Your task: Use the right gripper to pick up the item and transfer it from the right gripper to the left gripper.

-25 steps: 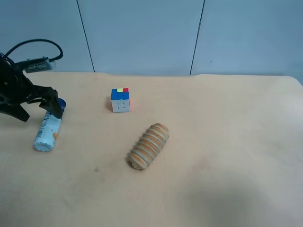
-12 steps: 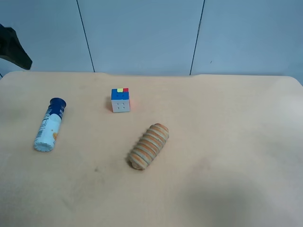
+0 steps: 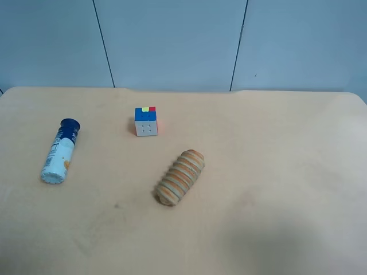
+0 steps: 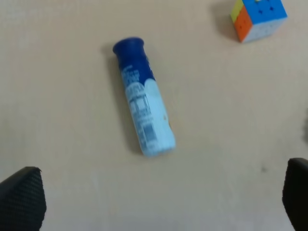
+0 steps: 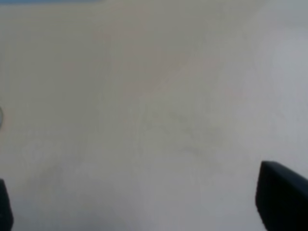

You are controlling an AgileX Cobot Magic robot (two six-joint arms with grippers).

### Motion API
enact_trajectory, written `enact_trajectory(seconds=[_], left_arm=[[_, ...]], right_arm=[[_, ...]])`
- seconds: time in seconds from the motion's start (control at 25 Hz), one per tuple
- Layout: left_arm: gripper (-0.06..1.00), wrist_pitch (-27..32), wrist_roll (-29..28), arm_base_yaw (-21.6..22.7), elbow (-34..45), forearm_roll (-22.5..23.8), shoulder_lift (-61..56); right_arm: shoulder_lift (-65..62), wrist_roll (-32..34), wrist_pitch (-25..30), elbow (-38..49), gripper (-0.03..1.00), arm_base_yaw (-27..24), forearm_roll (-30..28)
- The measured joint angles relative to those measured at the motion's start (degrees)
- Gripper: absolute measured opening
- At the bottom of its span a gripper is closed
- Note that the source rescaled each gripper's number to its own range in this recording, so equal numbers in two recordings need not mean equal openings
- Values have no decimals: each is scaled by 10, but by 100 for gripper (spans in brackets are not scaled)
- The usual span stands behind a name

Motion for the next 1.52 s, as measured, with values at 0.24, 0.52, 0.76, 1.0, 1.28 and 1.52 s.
enact_trajectory(seconds=[0.24, 0.52, 0.76, 1.0, 1.28, 1.52], left_arm=[[100, -13, -21, 0, 144, 0, -144], [100, -15, -39, 0, 255, 0, -286], [100, -12, -40, 0, 275, 0, -373], [100, -18, -40, 0, 298, 10, -449], [100, -29, -41, -9, 309, 11, -485], [100, -32, -55, -17, 309, 22, -487]], right_arm=[[0, 0, 0, 0, 100, 0, 0], [0, 0, 0, 0, 100, 0, 0], [0, 0, 0, 0, 100, 0, 0], [0, 0, 0, 0, 100, 0, 0], [0, 0, 0, 0, 100, 0, 0], [0, 0, 0, 0, 100, 0, 0]])
